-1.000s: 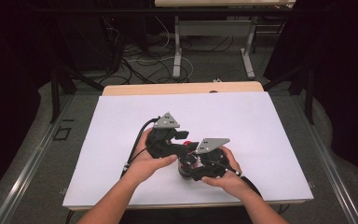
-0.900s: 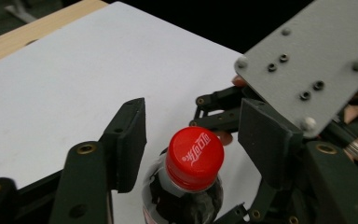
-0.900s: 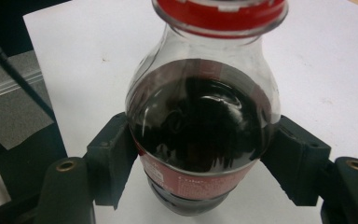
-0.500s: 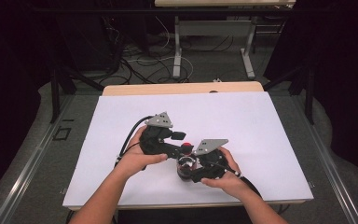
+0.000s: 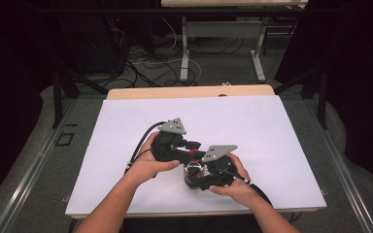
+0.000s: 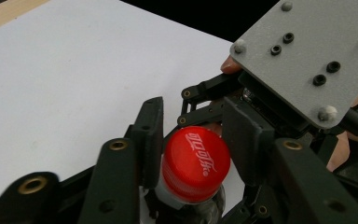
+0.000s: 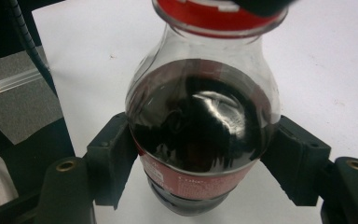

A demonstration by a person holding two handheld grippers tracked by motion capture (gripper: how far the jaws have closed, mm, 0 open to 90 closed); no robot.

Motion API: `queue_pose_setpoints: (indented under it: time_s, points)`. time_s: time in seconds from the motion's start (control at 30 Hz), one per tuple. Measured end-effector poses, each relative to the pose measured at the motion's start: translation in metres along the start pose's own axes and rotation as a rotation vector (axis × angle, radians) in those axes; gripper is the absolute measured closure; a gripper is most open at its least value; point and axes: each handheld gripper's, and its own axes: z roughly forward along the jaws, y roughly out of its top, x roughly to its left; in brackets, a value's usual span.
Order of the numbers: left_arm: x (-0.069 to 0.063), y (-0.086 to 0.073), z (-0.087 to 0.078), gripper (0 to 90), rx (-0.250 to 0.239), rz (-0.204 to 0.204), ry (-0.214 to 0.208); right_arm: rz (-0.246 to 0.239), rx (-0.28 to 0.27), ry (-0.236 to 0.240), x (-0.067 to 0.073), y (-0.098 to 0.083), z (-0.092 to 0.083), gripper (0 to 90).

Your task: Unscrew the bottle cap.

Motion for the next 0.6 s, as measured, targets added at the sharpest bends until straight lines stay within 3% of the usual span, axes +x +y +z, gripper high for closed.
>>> queue_pose_setpoints:
  time_s: [0.17, 0.27, 0.37, 0.43, 0.5, 0.6]
  points:
    - [-0.010, 0.000, 0.002, 62.4, -0.014, -0.055, 0.090, 0.012, -0.006, -0.018, -0.001, -0.001, 0.000, 29.9]
    - [-0.017, -0.001, 0.006, 62.6, -0.050, -0.099, 0.182, 0.019, -0.013, -0.036, -0.002, -0.001, 0.001, 30.0]
    - [-0.025, -0.001, 0.009, 62.7, -0.054, -0.100, 0.250, 0.026, 0.000, -0.040, -0.001, -0.001, 0.000, 29.9]
    - [-0.026, -0.001, 0.009, 62.6, -0.067, -0.113, 0.262, 0.027, -0.001, -0.038, -0.002, -0.001, 0.000, 29.9]
    - [-0.025, 0.000, 0.009, 62.3, -0.072, -0.120, 0.247, 0.031, -0.014, -0.043, -0.002, -0.001, 0.000, 29.9]
    - [-0.023, 0.000, 0.005, 54.3, -0.078, -0.108, 0.243, 0.031, -0.016, -0.038, -0.003, 0.000, -0.001, 29.9]
